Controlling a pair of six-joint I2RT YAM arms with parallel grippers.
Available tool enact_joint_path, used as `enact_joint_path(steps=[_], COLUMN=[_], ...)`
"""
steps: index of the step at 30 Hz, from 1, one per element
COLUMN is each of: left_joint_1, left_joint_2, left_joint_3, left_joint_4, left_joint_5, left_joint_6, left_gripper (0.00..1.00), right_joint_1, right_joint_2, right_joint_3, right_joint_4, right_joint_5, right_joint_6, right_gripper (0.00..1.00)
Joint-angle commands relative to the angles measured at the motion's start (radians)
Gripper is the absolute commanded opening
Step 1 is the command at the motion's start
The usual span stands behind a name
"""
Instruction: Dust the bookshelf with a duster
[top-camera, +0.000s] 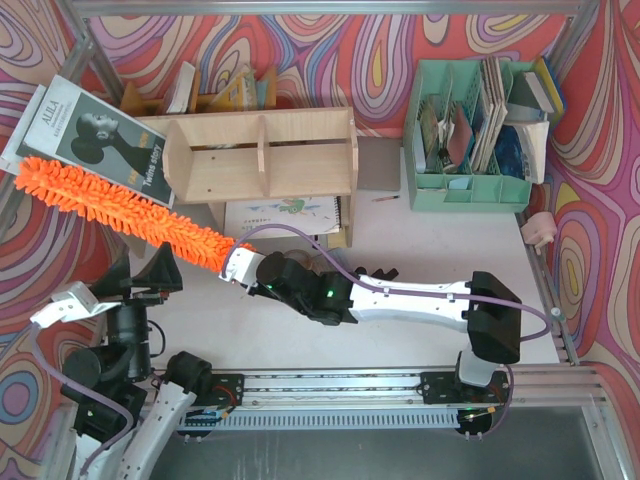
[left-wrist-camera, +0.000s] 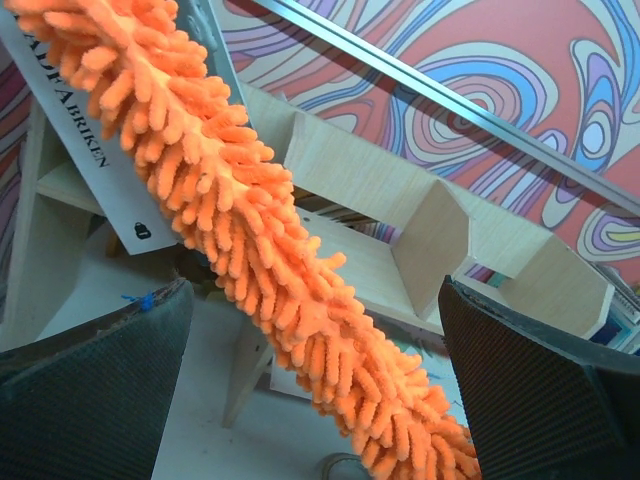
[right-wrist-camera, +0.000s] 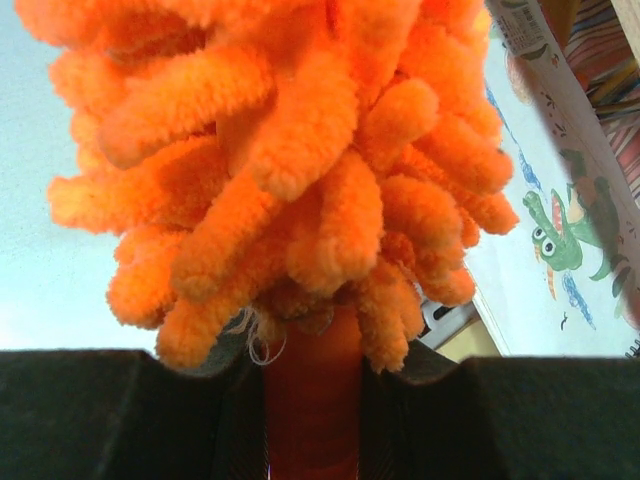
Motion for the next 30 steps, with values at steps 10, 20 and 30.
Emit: enact_joint_path(steps=[10,20,30], left_joint_1=[0.009,0.009,0.009], left_joint_2=[-0.017,-0.012,-0.017], left_joint_3=[-0.022,-0.029,-0.027], left_joint_4=[-0.029,-0.029,-0.04], left_joint_5=[0.027,0.013,-0.013], left_joint_6=[-0.044,-0.052,-0.05], left_gripper=[0.99,0.98,0.99], right_joint_1=[0.0,0.002,0.004], right_joint_2=[-0.099,-0.166,-0.026], right_joint_3=[-0.148,-0.223,-0.002], right_joint_4=[0.013,0.012,0.09], right_joint_5=[0.035,0.027,-0.002], right_joint_6=[0.121,0.168,0.055], right_gripper=[0.0,0.0,0.0])
